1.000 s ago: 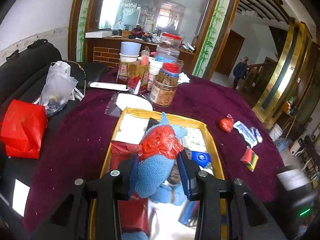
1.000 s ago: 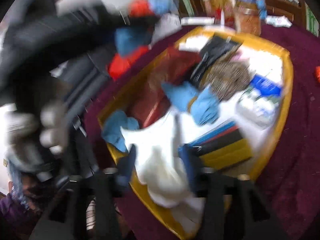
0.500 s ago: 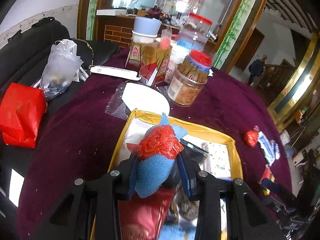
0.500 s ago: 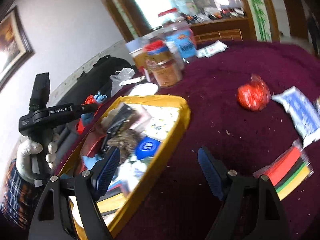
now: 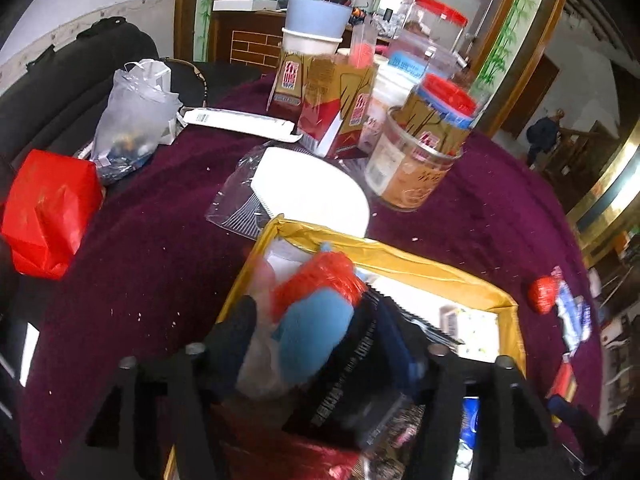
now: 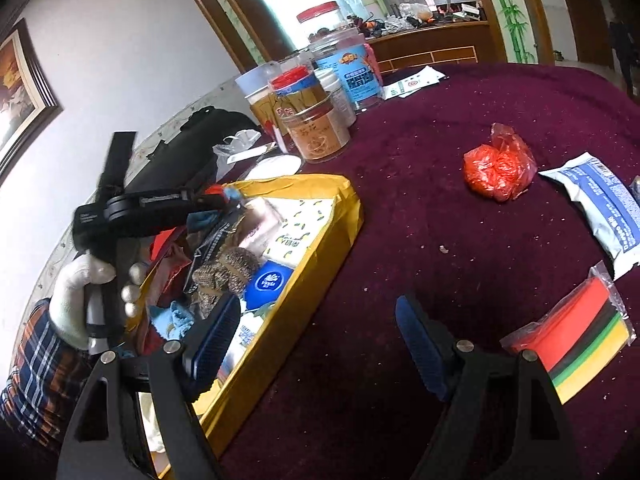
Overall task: Organize soft objects
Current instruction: 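Lower white cloth bag into tray with right gripper while left gripper places blue knitted toy there, then move right gripper to blue-white patterned bag while left gripper approaches striped sponge pack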
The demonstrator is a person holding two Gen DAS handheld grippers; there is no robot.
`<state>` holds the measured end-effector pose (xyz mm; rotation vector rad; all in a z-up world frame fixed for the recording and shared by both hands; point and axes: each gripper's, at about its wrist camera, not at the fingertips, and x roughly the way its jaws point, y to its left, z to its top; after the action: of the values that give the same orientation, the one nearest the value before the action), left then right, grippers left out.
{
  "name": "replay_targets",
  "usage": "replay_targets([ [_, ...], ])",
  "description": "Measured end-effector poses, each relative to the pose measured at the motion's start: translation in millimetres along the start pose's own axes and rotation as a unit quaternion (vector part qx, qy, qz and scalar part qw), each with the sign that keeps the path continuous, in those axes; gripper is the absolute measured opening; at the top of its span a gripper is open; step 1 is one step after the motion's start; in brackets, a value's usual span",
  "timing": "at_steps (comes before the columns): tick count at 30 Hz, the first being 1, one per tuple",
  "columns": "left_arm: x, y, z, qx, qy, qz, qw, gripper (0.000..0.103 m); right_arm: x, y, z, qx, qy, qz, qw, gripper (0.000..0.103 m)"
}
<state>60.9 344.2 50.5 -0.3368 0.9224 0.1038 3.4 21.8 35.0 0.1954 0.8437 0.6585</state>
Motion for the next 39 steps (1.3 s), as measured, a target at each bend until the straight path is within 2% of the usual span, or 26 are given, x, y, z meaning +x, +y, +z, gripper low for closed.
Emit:
replay_targets([
  [4,-22,2,-1,-0.011,-0.02,-0.016,0.9996,0.072,1,-4,1,0.008,-0.001,-0.005,1.0,0.079],
  [8,-62,3,-9,-0.025,-0.053,-0.038,0.9976,0.072,-1,-6,2,0.01,-0.004,-0.007,1.0,0.079],
  [12,-108,-5,-32,-0.021,-0.09,-0.039,0.9949,0.076,-2,-6,1,0.007,-0.006,-0.012,1.0,0.079],
  [16,-131,-31,-62,0.023,-0.113,-0.003,0.9933,0.081,-5,-6,1,0.005,-0.014,-0.021,1.0,0.079],
  [19,-141,-54,-86,0.061,-0.127,0.028,0.9897,0.09,-8,-5,1,-0.001,-0.024,-0.035,0.999,0.079],
  [21,-151,-74,-108,0.092,-0.147,0.055,0.9833,0.091,-12,-5,0,-0.005,-0.033,-0.049,0.998,0.08],
  [25,-168,-100,-141,0.114,-0.182,0.084,0.9731,0.096,-21,-7,-3,-0.003,-0.053,-0.076,0.996,0.08],
  [28,-176,-116,-158,0.131,-0.188,0.096,0.9685,0.097,-30,-9,-4,-0.002,-0.07,-0.104,0.992,0.08],
  [34,-179,-138,-176,0.165,-0.18,0.097,0.9649,0.097,-67,-28,-19,0.027,-0.079,-0.106,0.991,0.081],
  [37,-177,-151,-182,0.176,-0.178,0.091,0.9638,0.097,-95,-38,-31,0.011,-0.082,-0.136,0.987,0.084],
  [39,-174,-159,-184,0.182,-0.171,0.084,0.9646,0.097,-116,-43,-36,-0.009,-0.088,-0.169,0.982,0.091],
])
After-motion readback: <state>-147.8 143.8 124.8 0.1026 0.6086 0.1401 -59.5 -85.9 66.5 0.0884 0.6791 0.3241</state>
